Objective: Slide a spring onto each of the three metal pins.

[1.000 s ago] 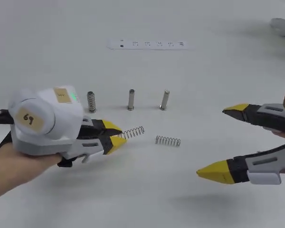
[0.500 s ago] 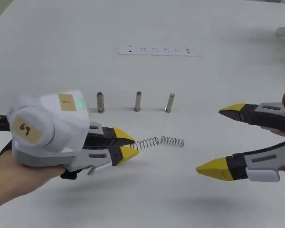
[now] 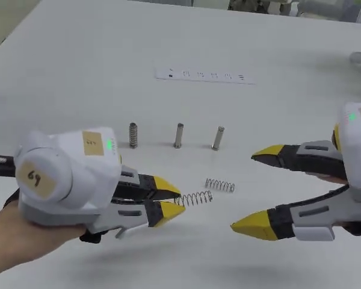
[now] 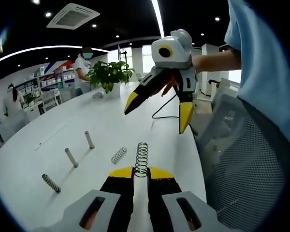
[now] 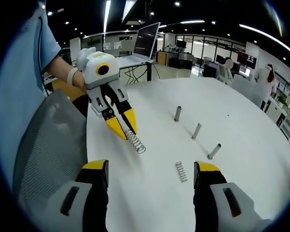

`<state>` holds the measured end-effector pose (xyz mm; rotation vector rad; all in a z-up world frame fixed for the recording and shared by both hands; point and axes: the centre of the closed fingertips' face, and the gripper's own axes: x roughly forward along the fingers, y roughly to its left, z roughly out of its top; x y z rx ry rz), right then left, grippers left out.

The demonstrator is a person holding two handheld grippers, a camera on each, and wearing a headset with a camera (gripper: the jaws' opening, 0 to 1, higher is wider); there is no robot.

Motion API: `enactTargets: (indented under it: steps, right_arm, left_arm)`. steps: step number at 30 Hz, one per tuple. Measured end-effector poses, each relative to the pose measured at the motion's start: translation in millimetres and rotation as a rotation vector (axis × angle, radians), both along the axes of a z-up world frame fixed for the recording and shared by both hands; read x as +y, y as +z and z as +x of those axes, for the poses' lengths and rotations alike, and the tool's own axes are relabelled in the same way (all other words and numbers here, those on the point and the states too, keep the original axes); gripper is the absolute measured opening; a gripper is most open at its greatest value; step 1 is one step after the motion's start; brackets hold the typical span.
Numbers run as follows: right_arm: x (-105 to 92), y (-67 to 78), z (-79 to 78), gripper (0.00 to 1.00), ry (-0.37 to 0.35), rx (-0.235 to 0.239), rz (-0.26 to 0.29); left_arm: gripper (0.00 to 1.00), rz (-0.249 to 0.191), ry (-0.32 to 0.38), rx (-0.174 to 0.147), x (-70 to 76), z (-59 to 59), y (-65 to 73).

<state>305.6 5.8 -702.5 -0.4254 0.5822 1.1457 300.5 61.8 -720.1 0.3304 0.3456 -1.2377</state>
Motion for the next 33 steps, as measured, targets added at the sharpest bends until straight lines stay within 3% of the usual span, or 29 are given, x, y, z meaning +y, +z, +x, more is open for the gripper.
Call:
enactTargets:
  steps: [15,33]
  right_arm:
    - [19.7,-1.5,-11.9,0.50,0.188,0.002,-0.058]
    - [31.9,-11.5,-27.3,0.23,0.324,0.039,-0.103]
  left_arm:
    - [0.02,-0.016,-0.055,0.027,-1.0,-19.5,5.9]
    - [0.02,-0.022,-0.066,0.045,-0.2,-26.3,7.6]
